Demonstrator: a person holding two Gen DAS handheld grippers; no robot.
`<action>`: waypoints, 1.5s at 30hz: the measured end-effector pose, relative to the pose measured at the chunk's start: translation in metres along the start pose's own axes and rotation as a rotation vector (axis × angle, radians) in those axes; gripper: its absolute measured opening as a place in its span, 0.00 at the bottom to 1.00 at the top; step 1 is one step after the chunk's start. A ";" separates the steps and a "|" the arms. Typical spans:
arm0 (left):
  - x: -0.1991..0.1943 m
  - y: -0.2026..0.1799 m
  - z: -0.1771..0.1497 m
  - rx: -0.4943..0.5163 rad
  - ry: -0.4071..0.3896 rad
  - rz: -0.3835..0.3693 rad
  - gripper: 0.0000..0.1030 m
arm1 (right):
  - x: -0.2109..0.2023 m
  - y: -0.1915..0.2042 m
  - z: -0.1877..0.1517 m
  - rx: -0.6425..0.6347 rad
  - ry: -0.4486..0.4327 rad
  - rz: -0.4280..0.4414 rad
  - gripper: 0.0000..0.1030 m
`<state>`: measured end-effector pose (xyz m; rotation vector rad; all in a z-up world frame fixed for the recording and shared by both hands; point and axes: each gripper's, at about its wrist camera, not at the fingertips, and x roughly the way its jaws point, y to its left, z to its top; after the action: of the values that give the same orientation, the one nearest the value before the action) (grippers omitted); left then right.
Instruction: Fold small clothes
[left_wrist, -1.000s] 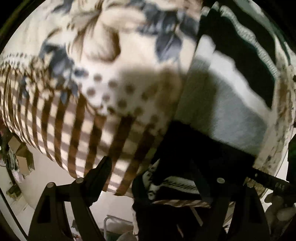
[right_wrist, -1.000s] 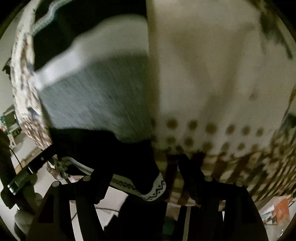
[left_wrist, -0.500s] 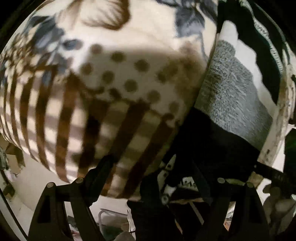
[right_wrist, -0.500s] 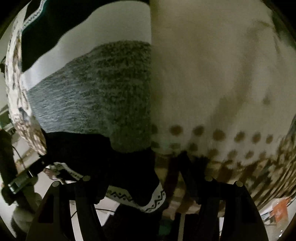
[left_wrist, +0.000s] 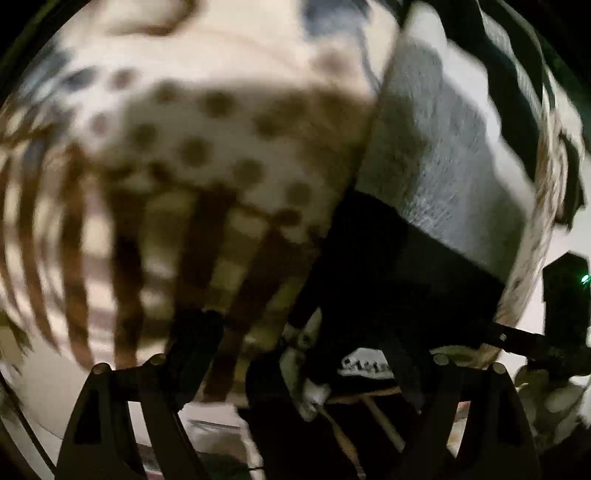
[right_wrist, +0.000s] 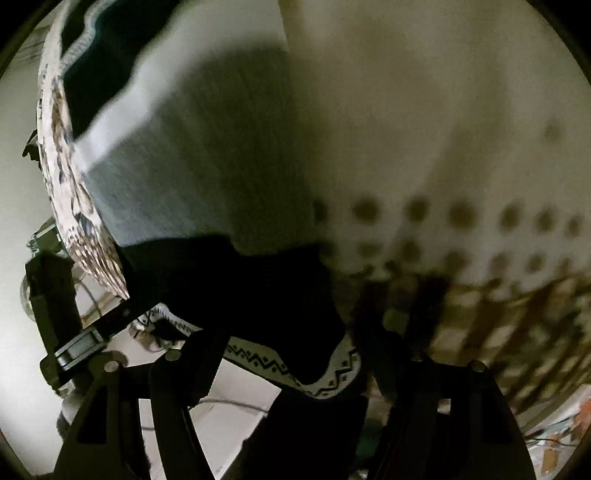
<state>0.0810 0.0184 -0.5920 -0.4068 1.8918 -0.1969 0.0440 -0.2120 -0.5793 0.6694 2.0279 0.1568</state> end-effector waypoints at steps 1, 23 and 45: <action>0.002 -0.003 0.002 0.017 0.000 0.013 0.82 | 0.009 -0.003 -0.003 0.001 0.010 0.013 0.69; -0.054 -0.011 -0.026 0.073 -0.073 -0.152 0.15 | -0.022 0.008 -0.043 0.001 -0.139 0.285 0.18; -0.206 -0.098 0.156 -0.011 -0.406 -0.445 0.15 | -0.256 0.109 0.124 -0.153 -0.526 0.354 0.17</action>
<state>0.3081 0.0138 -0.4342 -0.8104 1.3867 -0.3694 0.2894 -0.2722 -0.4099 0.8647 1.3724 0.3053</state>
